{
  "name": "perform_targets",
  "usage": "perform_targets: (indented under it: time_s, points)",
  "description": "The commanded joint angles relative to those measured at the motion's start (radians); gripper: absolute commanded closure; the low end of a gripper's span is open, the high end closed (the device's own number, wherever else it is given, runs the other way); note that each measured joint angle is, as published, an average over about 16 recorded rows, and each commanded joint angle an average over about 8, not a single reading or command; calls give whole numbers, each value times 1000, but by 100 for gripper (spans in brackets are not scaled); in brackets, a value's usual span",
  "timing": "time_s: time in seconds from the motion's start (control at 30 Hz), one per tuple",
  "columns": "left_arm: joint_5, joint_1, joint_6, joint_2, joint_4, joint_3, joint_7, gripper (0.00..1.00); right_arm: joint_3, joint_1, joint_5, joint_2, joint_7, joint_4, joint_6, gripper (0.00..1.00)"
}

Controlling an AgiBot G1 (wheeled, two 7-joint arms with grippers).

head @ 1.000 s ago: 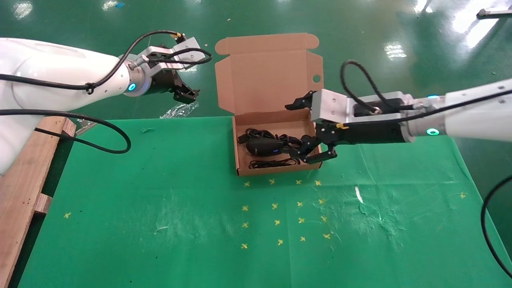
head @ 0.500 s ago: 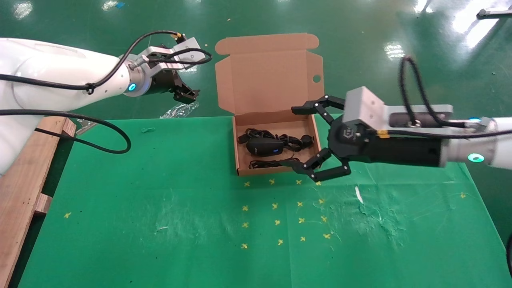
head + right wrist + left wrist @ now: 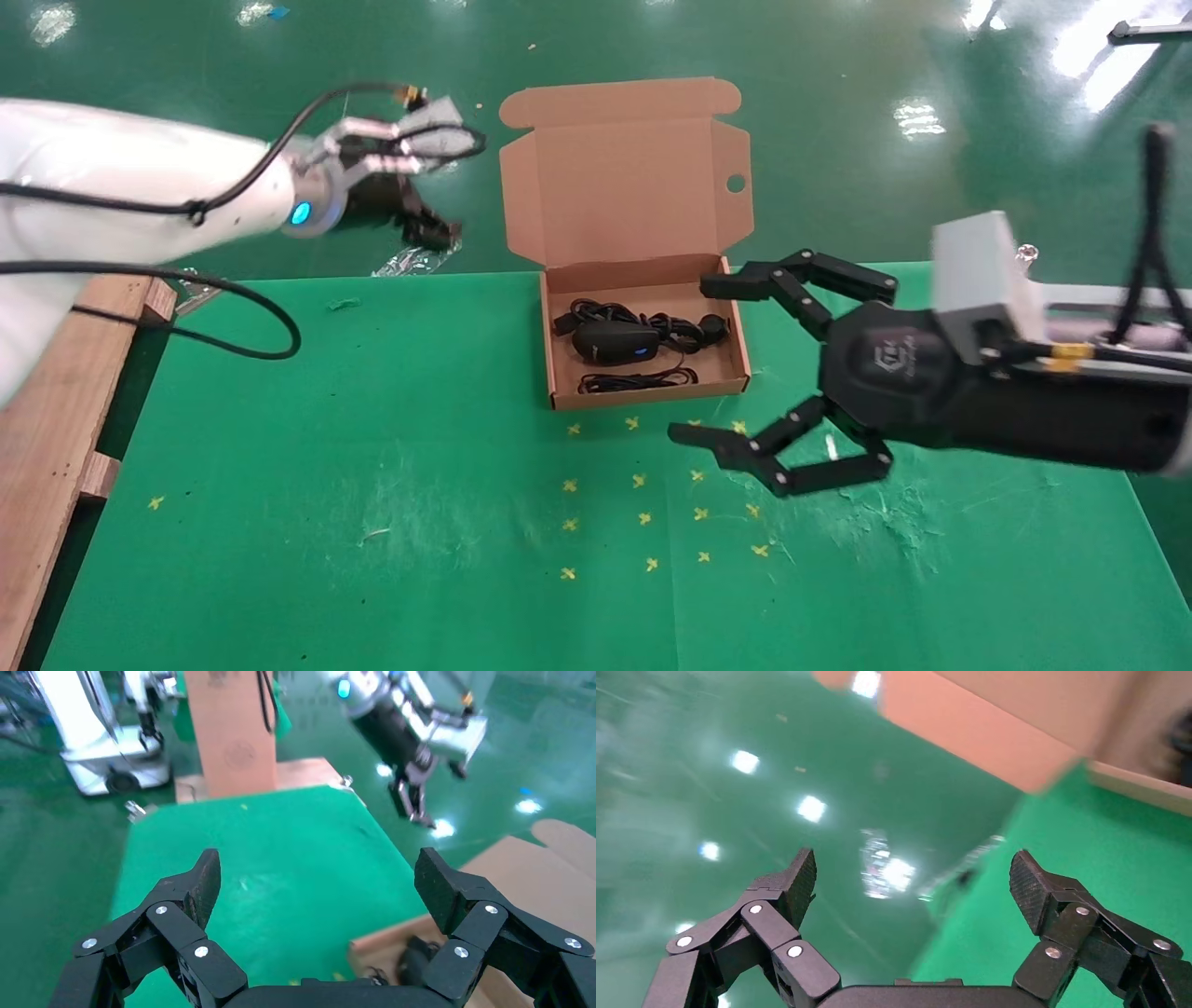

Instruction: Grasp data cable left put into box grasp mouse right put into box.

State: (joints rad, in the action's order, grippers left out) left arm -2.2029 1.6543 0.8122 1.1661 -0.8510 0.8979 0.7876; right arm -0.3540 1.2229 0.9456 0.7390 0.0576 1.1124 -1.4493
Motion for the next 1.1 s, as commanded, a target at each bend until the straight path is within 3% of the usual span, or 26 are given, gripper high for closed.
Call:
perform_targets:
  time_s: [0.03,0.43,1.1]
  points:
    - [36,-14,17,-14,-11,-15,-15,0,12,-24,-35,-21,21,28,-7,0]
    - [353,-139,164,-133,-104,-148,-144,0,72,-144,-209,-124,126,166,-45,0]
    - [881,-347,409,-332,-259,-370,-359,0,73,-148,-216,-128,129,171,-46,0]
